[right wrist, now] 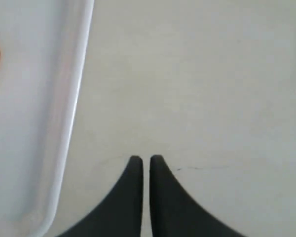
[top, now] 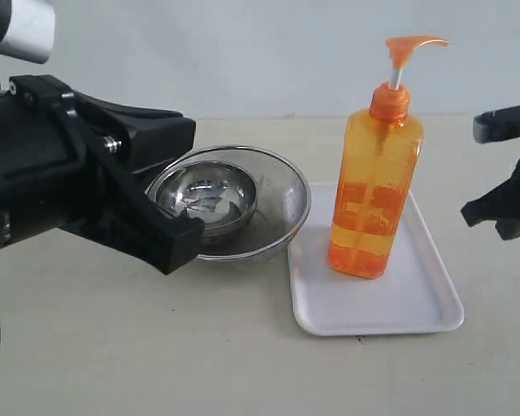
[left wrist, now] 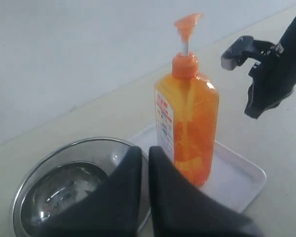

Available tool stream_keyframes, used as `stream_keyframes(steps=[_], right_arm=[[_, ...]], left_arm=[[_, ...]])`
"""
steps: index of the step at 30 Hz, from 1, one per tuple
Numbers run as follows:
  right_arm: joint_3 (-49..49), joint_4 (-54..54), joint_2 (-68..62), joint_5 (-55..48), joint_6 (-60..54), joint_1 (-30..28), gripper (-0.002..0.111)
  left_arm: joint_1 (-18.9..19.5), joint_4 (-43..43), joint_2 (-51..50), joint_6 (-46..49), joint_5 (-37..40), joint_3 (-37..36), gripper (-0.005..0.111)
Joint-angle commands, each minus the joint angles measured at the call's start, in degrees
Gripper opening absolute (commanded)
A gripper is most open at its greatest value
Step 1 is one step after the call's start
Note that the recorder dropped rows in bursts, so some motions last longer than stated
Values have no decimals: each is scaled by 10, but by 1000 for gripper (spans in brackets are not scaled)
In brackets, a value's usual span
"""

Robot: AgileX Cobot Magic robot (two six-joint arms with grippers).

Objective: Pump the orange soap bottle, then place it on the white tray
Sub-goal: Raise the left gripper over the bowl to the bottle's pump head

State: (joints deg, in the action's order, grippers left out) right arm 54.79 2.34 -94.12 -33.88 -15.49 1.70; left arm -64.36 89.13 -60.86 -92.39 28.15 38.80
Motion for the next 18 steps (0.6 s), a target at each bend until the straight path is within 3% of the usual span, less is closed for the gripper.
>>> stream_keyframes(steps=[1,3,8,9,13,15,18], right_arm=[[-2,-6,65,12,7,0,0],[-2,-6,98,11,13,0,0],[-2,-6,169,-18,21,0,0],[-2,-6,184,-21,27,0,0],[-2,-6,253,-57,35,0,0],[-4,-6,289,-65,35,0,0],[-34,-6,354,-61,39,0,0]], left_arm=[[-2,16,-14,-4,-10,-2,5],[-2,58,-35,-5,-39,-2,5],[-2,106,-93,-13,-30,34,7],[-2,107,-103,-13,-22,43,12],[21,107,-139,-39,-17,77,60],[32,107,-155,-53,-18,89,66],[33,108,-179,-54,-29,114,61]])
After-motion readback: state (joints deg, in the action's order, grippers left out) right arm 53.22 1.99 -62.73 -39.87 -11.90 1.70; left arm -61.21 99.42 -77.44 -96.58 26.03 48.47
